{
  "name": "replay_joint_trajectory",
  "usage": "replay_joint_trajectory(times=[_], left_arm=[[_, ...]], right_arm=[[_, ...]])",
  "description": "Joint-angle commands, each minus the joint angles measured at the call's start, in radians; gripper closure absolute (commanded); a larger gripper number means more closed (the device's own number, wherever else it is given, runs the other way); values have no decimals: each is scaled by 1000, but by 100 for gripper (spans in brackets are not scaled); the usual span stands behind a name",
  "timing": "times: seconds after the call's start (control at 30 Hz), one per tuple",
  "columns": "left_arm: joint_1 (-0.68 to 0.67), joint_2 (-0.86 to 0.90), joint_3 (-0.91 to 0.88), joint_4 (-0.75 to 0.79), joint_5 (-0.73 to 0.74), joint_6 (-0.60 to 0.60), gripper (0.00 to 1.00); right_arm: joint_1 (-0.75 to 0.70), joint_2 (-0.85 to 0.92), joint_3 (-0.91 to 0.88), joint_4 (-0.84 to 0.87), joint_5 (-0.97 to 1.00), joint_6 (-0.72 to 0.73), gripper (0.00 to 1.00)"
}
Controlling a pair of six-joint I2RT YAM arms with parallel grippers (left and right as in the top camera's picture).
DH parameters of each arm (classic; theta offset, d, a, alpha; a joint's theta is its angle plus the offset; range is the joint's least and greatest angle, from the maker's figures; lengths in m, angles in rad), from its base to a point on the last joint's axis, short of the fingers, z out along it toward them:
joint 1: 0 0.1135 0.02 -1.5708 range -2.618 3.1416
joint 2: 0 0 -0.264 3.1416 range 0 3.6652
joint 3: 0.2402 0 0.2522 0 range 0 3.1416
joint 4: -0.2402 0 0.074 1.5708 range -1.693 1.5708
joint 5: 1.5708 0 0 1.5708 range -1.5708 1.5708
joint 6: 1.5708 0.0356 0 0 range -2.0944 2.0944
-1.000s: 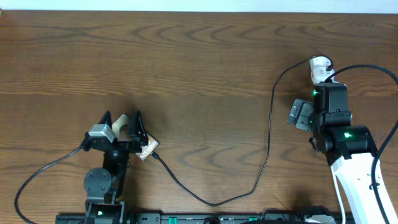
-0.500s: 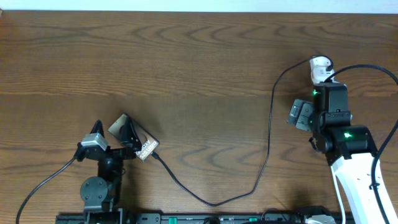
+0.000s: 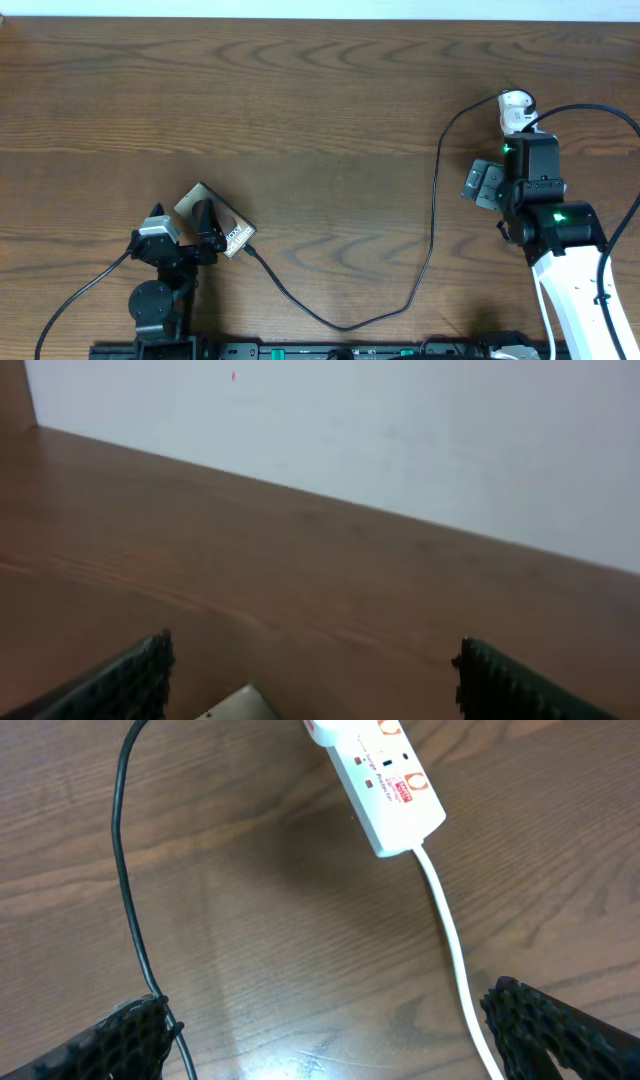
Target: Plug charger to phone and switch on socket
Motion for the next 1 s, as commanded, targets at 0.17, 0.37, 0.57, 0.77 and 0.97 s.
replay_joint_trajectory(times=[0.17, 0.37, 0.57, 0.77, 0.97], left_arm=[[7, -9, -5, -56, 19, 77, 12], [7, -9, -5, -56, 18, 77, 12], [7, -9, -5, -53, 19, 77, 12], [7, -6, -5, -53, 19, 77, 12], [7, -6, -5, -53, 19, 77, 11]], right_arm=[[0, -3, -4, -1, 16, 17, 1], [0, -3, -4, -1, 16, 17, 1], [0, -3, -4, -1, 16, 17, 1], [0, -3, -4, -1, 16, 17, 1], [0, -3, -4, 0, 16, 17, 1]])
